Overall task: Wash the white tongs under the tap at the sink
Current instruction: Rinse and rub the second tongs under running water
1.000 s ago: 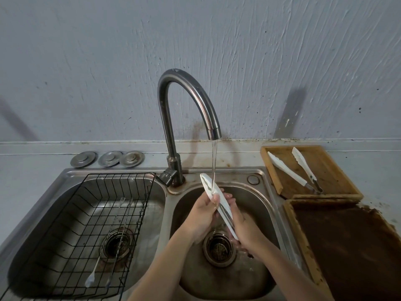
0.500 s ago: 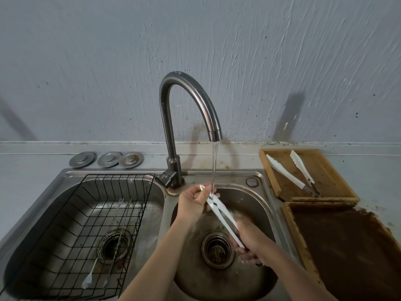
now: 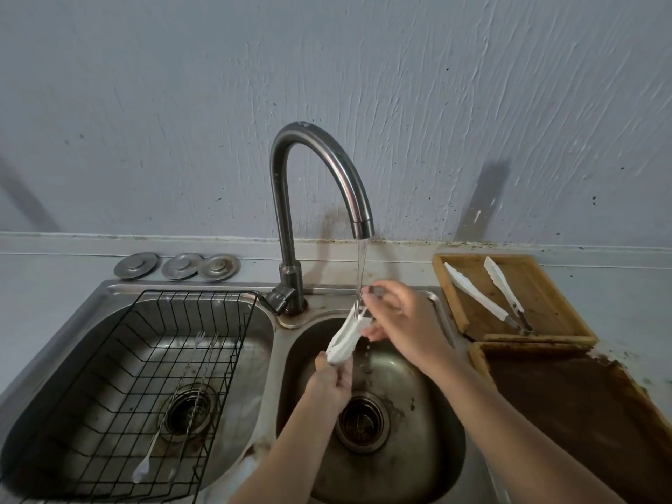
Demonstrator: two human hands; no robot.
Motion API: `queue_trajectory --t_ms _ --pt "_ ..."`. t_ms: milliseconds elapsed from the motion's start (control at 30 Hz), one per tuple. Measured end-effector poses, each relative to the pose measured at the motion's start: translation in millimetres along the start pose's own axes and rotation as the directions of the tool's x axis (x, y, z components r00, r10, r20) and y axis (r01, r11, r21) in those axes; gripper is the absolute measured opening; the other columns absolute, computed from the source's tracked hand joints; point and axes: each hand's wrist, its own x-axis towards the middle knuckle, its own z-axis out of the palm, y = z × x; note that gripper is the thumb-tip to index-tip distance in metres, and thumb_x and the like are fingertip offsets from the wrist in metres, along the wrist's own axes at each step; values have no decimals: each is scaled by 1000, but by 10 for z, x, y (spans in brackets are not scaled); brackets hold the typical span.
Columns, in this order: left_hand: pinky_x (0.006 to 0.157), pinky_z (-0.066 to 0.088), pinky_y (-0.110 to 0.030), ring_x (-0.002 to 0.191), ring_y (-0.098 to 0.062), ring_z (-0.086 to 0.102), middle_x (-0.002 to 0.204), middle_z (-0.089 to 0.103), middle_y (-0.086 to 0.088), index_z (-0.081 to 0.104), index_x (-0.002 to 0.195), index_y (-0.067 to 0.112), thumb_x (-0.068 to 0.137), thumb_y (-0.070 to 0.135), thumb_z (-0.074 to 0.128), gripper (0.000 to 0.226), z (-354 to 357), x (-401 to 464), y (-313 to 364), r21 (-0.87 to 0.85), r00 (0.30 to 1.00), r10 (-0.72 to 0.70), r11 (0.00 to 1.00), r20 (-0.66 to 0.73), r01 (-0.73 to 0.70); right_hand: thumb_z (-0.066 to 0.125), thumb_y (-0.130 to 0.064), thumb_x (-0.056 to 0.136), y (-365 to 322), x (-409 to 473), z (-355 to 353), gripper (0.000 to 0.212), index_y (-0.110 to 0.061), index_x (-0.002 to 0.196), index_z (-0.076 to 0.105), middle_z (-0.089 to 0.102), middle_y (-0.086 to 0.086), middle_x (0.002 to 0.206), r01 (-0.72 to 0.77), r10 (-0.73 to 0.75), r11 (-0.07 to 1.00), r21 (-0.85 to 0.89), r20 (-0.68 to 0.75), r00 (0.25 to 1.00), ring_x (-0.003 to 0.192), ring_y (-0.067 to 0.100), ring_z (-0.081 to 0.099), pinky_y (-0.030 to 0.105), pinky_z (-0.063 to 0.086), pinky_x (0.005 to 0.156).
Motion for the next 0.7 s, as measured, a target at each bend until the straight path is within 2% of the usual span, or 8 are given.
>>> queue_trajectory --t_ms 33,100,167,267,333,400,567,700 --pt "34 49 -25 28 -22 59 75 56 -20 53 96 -9 96 21 49 30 10 3 -10 -31 1000 -18 999 8 19 58 -33 88 -6 12 65 36 -13 117 54 69 3 95 74 -74 996 -55 -4 997 63 13 70 35 60 60" --pt "31 50 -25 30 -23 60 77 57 -21 51 85 -8 97 18 47 29 14 6 -2 -60 998 -47 997 32 49 62 -31 86 8 37 138 40 -10 119 53 70 0 78 178 -181 977 -115 -19 983 58 10 68 32 59 56" --pt "30 49 -25 31 -24 61 79 58 -23 54 93 -9 97 20 47 30 10 -5 23 -66 995 -83 994 49 86 63 -30 85 13 64 158 33 -8 108 56 66 -3 60 259 -267 954 -153 -30 963 51 10 65 27 54 49" --pt "33 50 -24 31 -22 60 77 58 -22 52 109 -12 97 21 47 35 2 -62 24 -16 994 -101 995 41 101 61 -32 85 21 86 173 24 -9 92 56 61 -1 51 352 -363 916 -193 -23 932 43 12 60 20 37 36" --pt "34 50 -24 30 -22 60 75 58 -22 52 115 -11 96 21 47 37 -18 -73 1 -2 993 -113 994 44 113 63 -26 86 46 82 187 20 -8 91 56 50 -10 45 372 -385 904 -209 -25 923 39 7 51 14 32 37" --pt "33 51 -25 33 -24 62 73 61 -22 49 122 -11 96 22 47 42 -41 -81 -20 -15 989 -133 991 57 134 63 -25 86 82 73 188 15 -12 90 57 50 -10 50 374 -386 902 -218 -18 922 43 7 51 12 34 40" --pt "36 52 -29 34 -25 62 72 64 -24 48 123 -12 95 20 49 42 -63 -71 -61 -19 990 -130 991 48 131 57 -34 87 147 79 146 23 -12 94 59 66 2 71 359 -373 909 -211 -28 928 59 14 60 29 50 53" --pt "33 50 -28 31 -25 61 75 59 -23 50 117 -12 95 21 50 40 -56 -102 35 -1 998 -57 998 25 57 68 -28 80 144 68 56 23 -11 94 64 70 3 82 369 -392 892 -259 -41 919 71 12 66 27 56 63"
